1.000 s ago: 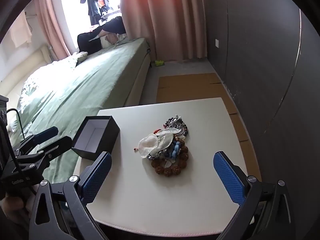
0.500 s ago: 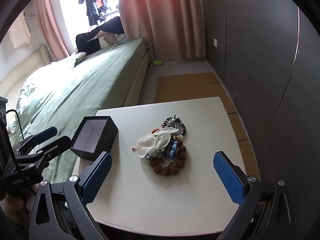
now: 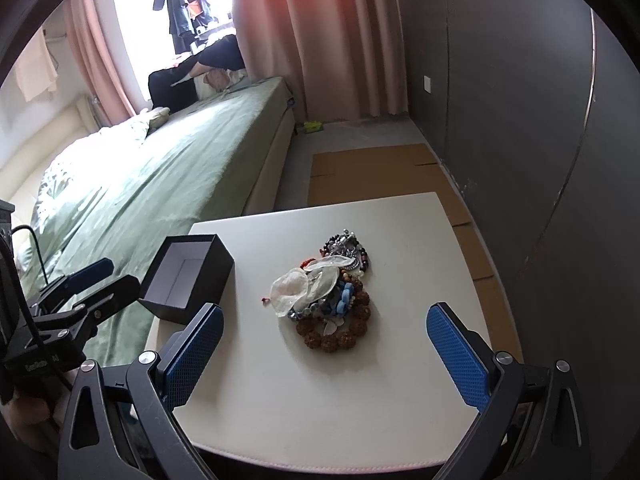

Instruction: Organize jewelry

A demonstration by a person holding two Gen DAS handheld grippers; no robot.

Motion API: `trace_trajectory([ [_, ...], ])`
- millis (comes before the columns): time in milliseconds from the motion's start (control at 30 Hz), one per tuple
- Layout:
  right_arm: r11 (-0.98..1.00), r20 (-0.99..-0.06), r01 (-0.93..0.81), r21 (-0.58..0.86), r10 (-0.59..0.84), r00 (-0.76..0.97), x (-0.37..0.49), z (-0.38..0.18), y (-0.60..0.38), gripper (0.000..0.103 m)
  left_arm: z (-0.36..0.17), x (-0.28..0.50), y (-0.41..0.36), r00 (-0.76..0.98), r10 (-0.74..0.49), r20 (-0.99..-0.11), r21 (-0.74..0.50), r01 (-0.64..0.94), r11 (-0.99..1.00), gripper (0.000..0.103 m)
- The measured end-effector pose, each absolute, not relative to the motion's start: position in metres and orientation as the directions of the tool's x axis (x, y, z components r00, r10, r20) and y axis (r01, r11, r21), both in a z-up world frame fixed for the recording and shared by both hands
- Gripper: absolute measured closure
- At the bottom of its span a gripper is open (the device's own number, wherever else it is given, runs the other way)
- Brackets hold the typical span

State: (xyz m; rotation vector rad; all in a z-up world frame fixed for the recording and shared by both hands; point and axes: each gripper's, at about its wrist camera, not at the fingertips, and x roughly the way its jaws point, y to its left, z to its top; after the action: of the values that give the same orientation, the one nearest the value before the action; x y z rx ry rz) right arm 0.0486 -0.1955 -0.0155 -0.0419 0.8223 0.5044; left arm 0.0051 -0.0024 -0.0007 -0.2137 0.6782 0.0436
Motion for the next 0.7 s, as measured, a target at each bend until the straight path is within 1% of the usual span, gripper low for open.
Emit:
trace_trajectory([
  [700, 0.883, -0.709, -0.443, 0.154, 0.411, 0.573, 0.0492, -0.0153, -0.1967, 0.001, -0.0033, 0.0026, -0.0034, 0.781, -0.023, -0.624, -0.178, -0.113, 0.977, 0.012],
])
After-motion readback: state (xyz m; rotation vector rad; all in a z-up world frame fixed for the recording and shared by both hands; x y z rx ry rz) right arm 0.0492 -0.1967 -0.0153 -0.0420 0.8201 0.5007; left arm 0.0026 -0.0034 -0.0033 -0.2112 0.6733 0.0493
